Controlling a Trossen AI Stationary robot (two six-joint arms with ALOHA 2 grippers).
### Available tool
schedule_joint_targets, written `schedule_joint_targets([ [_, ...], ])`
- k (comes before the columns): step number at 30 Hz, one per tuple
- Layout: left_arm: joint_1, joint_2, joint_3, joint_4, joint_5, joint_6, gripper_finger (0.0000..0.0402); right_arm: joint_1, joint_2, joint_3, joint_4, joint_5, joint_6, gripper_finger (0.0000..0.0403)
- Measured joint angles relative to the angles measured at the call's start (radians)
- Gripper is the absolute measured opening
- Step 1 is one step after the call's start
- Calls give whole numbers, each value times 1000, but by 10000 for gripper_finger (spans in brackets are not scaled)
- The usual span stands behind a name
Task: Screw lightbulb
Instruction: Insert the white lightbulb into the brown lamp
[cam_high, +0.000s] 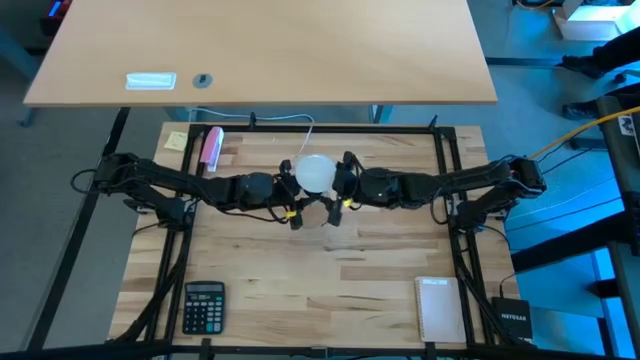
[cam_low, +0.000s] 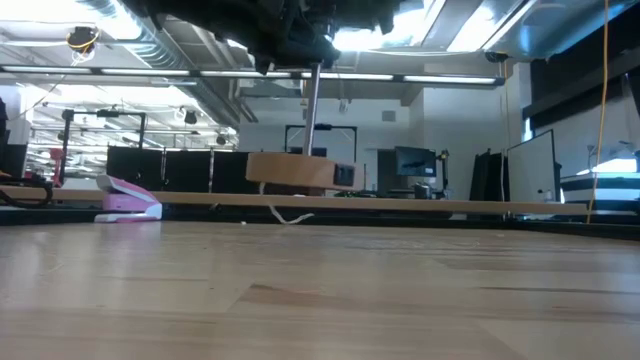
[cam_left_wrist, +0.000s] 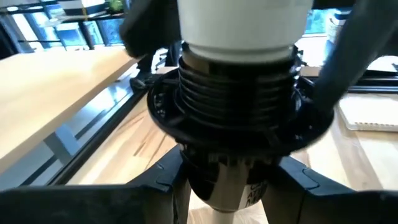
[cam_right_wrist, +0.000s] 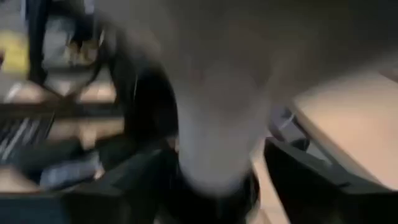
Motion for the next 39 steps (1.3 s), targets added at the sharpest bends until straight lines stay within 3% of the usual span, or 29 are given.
schedule_joint_targets([
  [4, 0, 0, 0, -4, 35, 6, 136, 0, -65, 1, -129, -46, -24, 335],
  [7, 0, 0, 0, 5, 86, 13, 136, 1, -107, 0, -203, -57, -24, 350],
  [11, 6, 0, 0, 22, 295, 41, 131, 0, -138, 2, -192, -176, -51, 344],
  [16, 28, 1, 0, 38, 550, 33, 133, 1, -119, 2, -77, -440, -68, 323],
  [19, 34, 12, 0, 39, 652, 28, 132, 2, -88, 2, 15, -510, -54, 310],
  [27, 37, 48, 0, 47, 669, 20, 131, 0, -11, 2, 110, -573, -34, 273],
  [32, 38, 48, 0, 53, 677, 20, 131, 0, -10, 2, 118, -603, -38, 208],
  [34, 42, 48, 0, 54, 672, 20, 131, 1, -10, 2, 107, -555, -35, 175],
  [39, 43, 47, 0, 43, 517, 16, 131, 5, -11, 2, 64, -366, -35, 170],
])
